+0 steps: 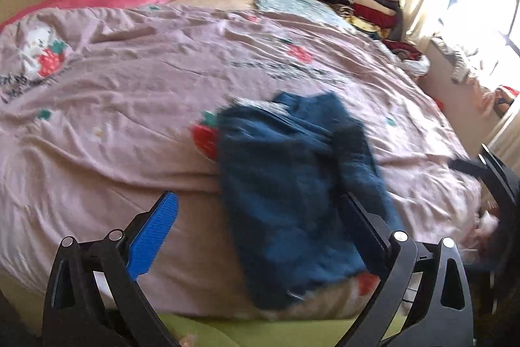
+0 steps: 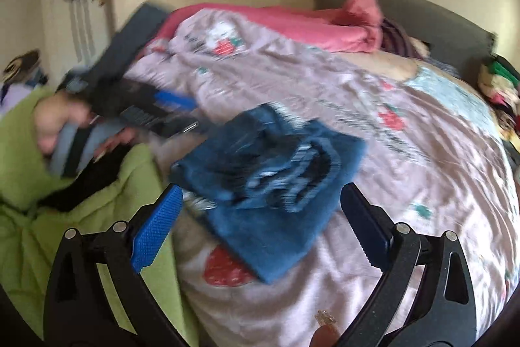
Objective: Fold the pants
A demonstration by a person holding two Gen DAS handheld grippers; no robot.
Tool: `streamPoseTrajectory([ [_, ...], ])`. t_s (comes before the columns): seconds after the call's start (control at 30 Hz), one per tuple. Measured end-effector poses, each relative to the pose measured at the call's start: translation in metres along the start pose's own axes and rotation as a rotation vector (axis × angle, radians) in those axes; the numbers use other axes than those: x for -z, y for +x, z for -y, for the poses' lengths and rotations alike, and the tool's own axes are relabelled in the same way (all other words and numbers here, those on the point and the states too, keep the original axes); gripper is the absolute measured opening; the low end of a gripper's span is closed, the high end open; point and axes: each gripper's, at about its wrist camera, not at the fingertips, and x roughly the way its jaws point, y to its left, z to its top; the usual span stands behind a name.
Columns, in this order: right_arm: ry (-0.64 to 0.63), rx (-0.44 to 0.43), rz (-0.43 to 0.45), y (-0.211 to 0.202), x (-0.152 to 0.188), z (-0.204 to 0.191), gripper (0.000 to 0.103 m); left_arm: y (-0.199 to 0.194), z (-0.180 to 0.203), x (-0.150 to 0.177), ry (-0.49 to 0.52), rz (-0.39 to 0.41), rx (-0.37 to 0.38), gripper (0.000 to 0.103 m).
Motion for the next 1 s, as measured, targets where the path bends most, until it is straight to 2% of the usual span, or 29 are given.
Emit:
streamPoseTrajectory([
  [0.07, -0.053, -0.048, -0.017, 0.013, -0.004, -0.015, 0.087, 0.007, -0.009, -0.008, -0.006, -0.008, -0.004, 0.098],
  [0.13, -0.122, -0.096, -0.037, 0.028, -0.008, -0.028, 0.070, 0.016, -0.017, -0.017, -0.036, -0.029, 0.019, 0.095],
  [0.17, -0.154, -0.116, -0.054, 0.037, -0.009, -0.034, 0.066, 0.020, -0.017, -0.020, -0.040, -0.035, 0.031, 0.091],
  [0.2, -0.177, -0.121, -0.067, 0.044, -0.010, -0.037, 0.058, 0.024, -0.017, -0.023, -0.036, -0.037, 0.046, 0.068],
  [0.23, -0.199, -0.124, -0.077, 0.050, -0.011, -0.040, 0.055, 0.029, -0.015, -0.027, -0.029, -0.046, 0.059, 0.054],
  [0.33, -0.282, -0.105, -0.101, 0.069, -0.013, -0.047, 0.049, 0.042, -0.004, -0.032, 0.002, -0.071, 0.112, 0.043],
  [0.4, -0.347, -0.081, -0.119, 0.083, -0.010, -0.049, 0.047, 0.052, 0.003, -0.032, 0.016, -0.085, 0.115, 0.043],
  [0.43, -0.369, -0.076, -0.138, 0.092, -0.007, -0.049, 0.037, 0.060, 0.004, -0.033, 0.021, -0.099, 0.108, 0.043],
  [0.53, -0.359, -0.145, -0.205, 0.099, 0.001, -0.049, 0.009, 0.075, -0.001, -0.031, -0.011, -0.129, 0.114, 0.045],
  [0.57, -0.354, -0.169, -0.210, 0.094, 0.002, -0.050, 0.005, 0.074, -0.002, -0.030, -0.012, -0.126, 0.116, 0.046],
  [0.63, -0.362, -0.192, -0.205, 0.079, 0.006, -0.054, 0.005, 0.074, -0.002, -0.029, -0.007, -0.117, 0.121, 0.048],
  [0.7, -0.368, -0.165, -0.222, 0.079, 0.016, -0.054, 0.005, 0.075, -0.002, -0.028, -0.009, -0.111, 0.129, 0.051],
  [0.8, -0.295, -0.179, -0.233, 0.089, 0.028, -0.051, 0.008, 0.077, -0.002, -0.026, -0.024, -0.093, 0.144, 0.058],
  [0.87, -0.281, -0.194, -0.230, 0.084, 0.028, -0.052, 0.012, 0.073, -0.002, -0.023, -0.026, -0.071, 0.153, 0.065],
  [0.93, -0.265, -0.219, -0.230, 0.076, 0.026, -0.050, 0.023, 0.065, -0.002, -0.019, -0.027, -0.053, 0.139, 0.074],
  [1.0, -0.229, -0.248, -0.217, 0.062, 0.021, -0.047, 0.026, 0.053, -0.001, -0.014, -0.013, -0.026, 0.132, 0.074],
])
